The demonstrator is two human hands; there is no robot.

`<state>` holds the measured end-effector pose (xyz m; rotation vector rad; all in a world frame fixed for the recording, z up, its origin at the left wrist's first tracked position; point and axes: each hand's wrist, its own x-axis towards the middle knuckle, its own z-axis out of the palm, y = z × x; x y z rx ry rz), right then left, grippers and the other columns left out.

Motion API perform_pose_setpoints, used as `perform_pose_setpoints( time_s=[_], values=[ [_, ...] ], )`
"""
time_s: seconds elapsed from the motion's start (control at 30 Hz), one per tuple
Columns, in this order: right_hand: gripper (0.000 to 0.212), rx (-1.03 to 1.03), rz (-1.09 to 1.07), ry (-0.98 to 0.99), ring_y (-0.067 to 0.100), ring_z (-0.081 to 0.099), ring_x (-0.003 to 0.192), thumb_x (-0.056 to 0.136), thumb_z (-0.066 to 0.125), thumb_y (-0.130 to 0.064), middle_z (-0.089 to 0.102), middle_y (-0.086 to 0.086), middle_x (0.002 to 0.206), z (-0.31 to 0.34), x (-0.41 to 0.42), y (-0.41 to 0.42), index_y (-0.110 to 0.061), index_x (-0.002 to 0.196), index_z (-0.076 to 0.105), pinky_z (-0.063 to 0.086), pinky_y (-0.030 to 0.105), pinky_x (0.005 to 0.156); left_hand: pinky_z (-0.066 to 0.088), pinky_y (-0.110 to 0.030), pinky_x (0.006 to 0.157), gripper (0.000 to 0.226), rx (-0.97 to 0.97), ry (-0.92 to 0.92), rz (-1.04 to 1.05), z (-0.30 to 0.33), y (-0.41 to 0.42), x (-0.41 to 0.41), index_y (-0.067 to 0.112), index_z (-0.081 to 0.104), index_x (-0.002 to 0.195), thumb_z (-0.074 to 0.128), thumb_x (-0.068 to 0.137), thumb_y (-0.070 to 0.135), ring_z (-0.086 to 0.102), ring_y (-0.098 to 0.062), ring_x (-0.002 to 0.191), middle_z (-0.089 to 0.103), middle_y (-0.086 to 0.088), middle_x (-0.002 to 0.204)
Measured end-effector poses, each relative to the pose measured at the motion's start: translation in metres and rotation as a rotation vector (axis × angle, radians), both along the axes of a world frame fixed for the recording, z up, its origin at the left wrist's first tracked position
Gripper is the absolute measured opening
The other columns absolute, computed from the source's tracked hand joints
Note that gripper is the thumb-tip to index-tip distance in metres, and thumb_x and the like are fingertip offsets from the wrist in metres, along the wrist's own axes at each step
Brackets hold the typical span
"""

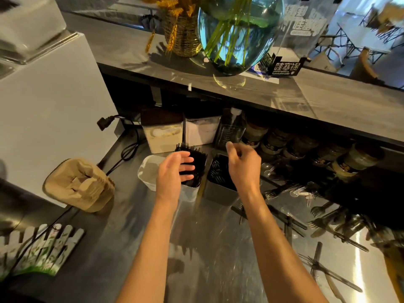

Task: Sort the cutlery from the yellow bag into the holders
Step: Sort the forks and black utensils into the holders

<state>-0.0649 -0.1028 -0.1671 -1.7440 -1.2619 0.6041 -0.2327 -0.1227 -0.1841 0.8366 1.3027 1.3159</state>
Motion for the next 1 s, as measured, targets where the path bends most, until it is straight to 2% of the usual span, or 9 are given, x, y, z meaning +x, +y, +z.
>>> perform_pose_setpoints(
  time_s=[0.1, 0.17, 0.3, 0.43, 0.57, 0.7, 0.83, 0.9, 1.0],
  values=[
    [0.040, 0.131, 0.030, 0.651, 0.004, 0.046, 0.046, 0.108, 0.041, -0.028, 0.057, 0.001, 0.064, 0.027, -0.028, 0.000, -0.007, 0.089, 0.068, 0.035, 0.018, 0.044, 0.056, -0.035, 0.085, 0.031, 0.045, 0.029, 0.026, -0.002, 0.002, -0.008, 0.014, 0.070, 0.104, 0.040, 0.106, 0.018, 0.068, -0.016, 0.096, 0.072, -0.004, 0.101],
    [0.041, 0.198, 0.089, 0.856, 0.008, 0.035, 0.042, 0.109, 0.038, -0.028, 0.048, 0.001, 0.057, 0.035, -0.045, 0.007, -0.009, 0.086, 0.066, 0.026, 0.020, 0.040, 0.053, -0.034, 0.092, 0.031, 0.066, 0.063, 0.030, -0.003, 0.003, -0.012, 0.018, 0.071, 0.105, 0.039, 0.105, 0.021, 0.067, -0.012, 0.100, 0.073, 0.000, 0.103],
    [0.041, 0.249, 0.197, 0.816, 0.011, 0.034, 0.049, 0.110, 0.037, -0.028, 0.041, 0.001, 0.058, 0.034, -0.073, 0.027, -0.009, 0.088, 0.065, 0.028, 0.023, 0.045, 0.046, -0.028, 0.096, 0.031, 0.090, 0.196, 0.015, -0.004, 0.008, -0.020, 0.034, 0.069, 0.102, 0.039, 0.097, 0.038, 0.062, -0.006, 0.107, 0.071, 0.011, 0.105],
    [0.033, 0.157, 0.321, 0.622, 0.013, 0.041, 0.056, 0.105, 0.049, -0.021, 0.044, 0.003, 0.060, 0.009, -0.089, 0.043, -0.008, 0.083, 0.069, 0.038, 0.024, 0.057, 0.043, -0.022, 0.097, 0.032, 0.089, 0.168, 0.107, -0.009, 0.017, -0.031, 0.028, 0.068, 0.111, 0.037, 0.105, 0.025, 0.058, 0.001, 0.111, 0.067, 0.013, 0.114],
    [0.014, 0.053, 0.336, 0.513, 0.013, 0.066, 0.089, 0.095, 0.065, -0.012, 0.072, 0.006, 0.096, -0.018, -0.088, 0.044, -0.007, 0.104, 0.073, 0.053, 0.029, 0.083, 0.039, -0.017, 0.097, 0.033, 0.060, 0.124, 0.091, -0.021, 0.023, -0.033, 0.035, 0.065, 0.115, 0.034, 0.106, 0.028, 0.054, 0.005, 0.117, 0.063, 0.020, 0.119],
    [0.020, 0.048, 0.275, 0.585, 0.011, 0.067, 0.105, 0.102, 0.054, -0.015, 0.072, -0.002, 0.106, -0.021, -0.084, 0.044, -0.022, 0.108, 0.071, 0.054, 0.030, 0.096, 0.036, -0.020, 0.104, 0.039, 0.078, 0.165, 0.022, -0.027, 0.029, -0.020, 0.034, 0.058, 0.129, 0.030, 0.105, 0.044, 0.049, 0.005, 0.125, 0.059, 0.018, 0.130],
    [0.027, -0.043, 0.279, 0.744, 0.016, 0.067, 0.114, 0.105, 0.046, -0.022, 0.073, 0.004, 0.113, -0.028, -0.086, 0.037, -0.018, 0.111, 0.072, 0.048, 0.040, 0.107, 0.036, -0.040, 0.116, 0.075, -0.012, 0.167, -0.036, -0.037, 0.034, -0.006, 0.027, 0.057, 0.138, 0.030, 0.086, 0.073, 0.049, -0.009, 0.133, 0.058, 0.006, 0.140],
    [0.032, 0.040, 0.219, 0.873, 0.018, 0.065, 0.118, 0.107, 0.041, -0.028, 0.071, 0.009, 0.120, -0.023, -0.074, 0.026, -0.015, 0.118, 0.067, 0.047, 0.034, 0.107, 0.036, -0.041, 0.116, 0.068, 0.007, 0.143, -0.028, -0.030, 0.029, 0.000, 0.029, 0.057, 0.138, 0.031, 0.089, 0.070, 0.049, -0.008, 0.133, 0.058, 0.008, 0.139],
    [0.036, 0.169, 0.136, 0.927, 0.021, 0.063, 0.121, 0.103, 0.041, -0.035, 0.069, 0.011, 0.125, -0.007, -0.047, 0.008, -0.015, 0.120, 0.065, 0.048, 0.036, 0.106, 0.035, -0.019, 0.110, 0.047, 0.146, 0.171, -0.053, -0.006, 0.016, 0.019, 0.025, 0.057, 0.136, 0.033, 0.102, 0.046, 0.047, 0.002, 0.129, 0.057, 0.011, 0.138]
  ],
)
